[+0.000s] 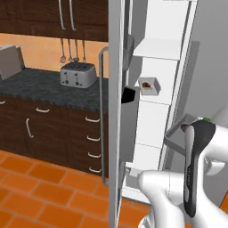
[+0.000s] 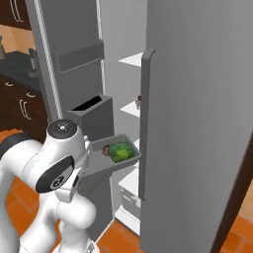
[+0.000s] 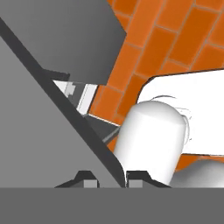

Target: Take the meat container that has the chicken drumstick and place it on the second highest rack of the freezer. Then take the vegetable container that has the broccoli and mushroom and place it on the highest rack of the freezer.

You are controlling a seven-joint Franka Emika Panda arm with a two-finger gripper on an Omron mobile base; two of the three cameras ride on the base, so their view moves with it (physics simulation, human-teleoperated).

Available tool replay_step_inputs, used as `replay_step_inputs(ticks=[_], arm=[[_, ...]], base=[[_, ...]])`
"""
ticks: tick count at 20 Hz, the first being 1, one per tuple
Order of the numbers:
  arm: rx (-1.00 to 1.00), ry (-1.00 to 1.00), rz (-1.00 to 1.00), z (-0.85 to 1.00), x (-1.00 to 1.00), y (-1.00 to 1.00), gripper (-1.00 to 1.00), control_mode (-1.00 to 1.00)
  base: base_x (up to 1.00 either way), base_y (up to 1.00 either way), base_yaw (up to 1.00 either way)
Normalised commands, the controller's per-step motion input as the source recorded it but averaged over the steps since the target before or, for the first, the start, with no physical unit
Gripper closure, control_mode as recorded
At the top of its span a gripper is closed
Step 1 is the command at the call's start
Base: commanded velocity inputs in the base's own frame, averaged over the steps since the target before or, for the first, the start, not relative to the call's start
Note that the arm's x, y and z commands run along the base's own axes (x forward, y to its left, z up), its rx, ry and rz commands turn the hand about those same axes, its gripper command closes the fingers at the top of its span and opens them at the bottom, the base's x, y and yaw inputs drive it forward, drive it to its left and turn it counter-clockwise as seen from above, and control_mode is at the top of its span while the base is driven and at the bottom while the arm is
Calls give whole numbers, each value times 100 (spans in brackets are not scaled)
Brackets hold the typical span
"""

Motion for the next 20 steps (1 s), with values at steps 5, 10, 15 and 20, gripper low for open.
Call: replay_step_inputs(ticks=[5, 10, 15, 20], arm=[[0, 0, 0, 0, 0, 0, 100, 100], [0, 0, 0, 0, 0, 0, 100, 100], [-3, -9, 0, 40, 27, 0, 100, -100], [-18, -38, 0, 100, 61, 0, 100, -100]], base=[[64, 19, 8], [21, 14, 0], [18, 1, 0], [0, 0, 0]])
